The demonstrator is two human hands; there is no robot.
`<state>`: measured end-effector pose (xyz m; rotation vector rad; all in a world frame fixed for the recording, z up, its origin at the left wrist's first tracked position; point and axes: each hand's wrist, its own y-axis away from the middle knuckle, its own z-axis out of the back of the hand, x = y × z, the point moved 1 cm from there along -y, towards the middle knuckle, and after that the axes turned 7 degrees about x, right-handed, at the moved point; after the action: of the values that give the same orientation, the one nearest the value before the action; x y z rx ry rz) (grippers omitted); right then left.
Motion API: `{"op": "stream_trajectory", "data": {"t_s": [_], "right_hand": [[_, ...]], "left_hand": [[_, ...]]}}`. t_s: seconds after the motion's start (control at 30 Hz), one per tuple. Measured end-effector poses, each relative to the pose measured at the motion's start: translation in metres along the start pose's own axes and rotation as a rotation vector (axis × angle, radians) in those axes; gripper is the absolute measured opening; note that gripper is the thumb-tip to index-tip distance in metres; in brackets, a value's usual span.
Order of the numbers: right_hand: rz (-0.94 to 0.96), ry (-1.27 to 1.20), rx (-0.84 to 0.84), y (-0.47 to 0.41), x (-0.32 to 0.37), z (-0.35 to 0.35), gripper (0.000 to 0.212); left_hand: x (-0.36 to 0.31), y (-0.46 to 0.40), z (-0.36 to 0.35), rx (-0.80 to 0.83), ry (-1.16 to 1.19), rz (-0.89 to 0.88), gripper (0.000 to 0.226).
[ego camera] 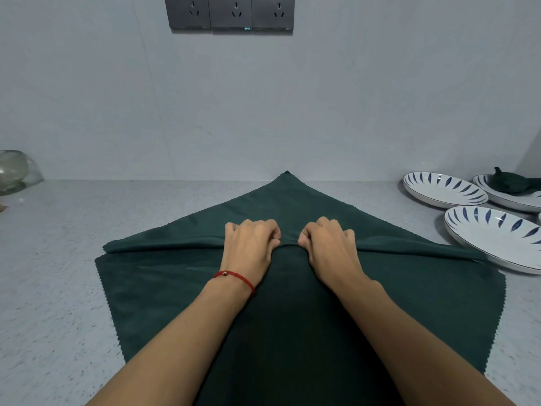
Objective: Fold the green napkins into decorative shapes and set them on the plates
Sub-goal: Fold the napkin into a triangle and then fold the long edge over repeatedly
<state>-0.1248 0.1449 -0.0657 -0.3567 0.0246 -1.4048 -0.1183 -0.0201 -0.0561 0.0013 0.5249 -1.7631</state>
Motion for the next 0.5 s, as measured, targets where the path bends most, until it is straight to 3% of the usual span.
{"op": "stream_trajectory", "data": {"t_s": [0.1,0.23,0.33,0.5], "right_hand": [[-0.048,0.057,-0.032,0.000,0.002,-0.003,0.021],[-0.006,0.052,-0.066,0.005,0.000,0.002,0.013],[0.048,-0.022,-0.088,0.010,-0.002,0.007,0.007],[0.024,-0.037,-0.060,0.005,-0.001,0.006,0.015]], "left_hand": [[0.001,0.001,0.000,0.029,-0.013,0.018,0.011],[-0.001,-0.005,-0.005,0.071,-0.040,0.052,0.021],[-0.002,-0.009,-0.009,0.061,-0.121,0.076,0.022],[-0.005,-0.009,-0.013,0.003,-0.209,0.056,0.021]]}}
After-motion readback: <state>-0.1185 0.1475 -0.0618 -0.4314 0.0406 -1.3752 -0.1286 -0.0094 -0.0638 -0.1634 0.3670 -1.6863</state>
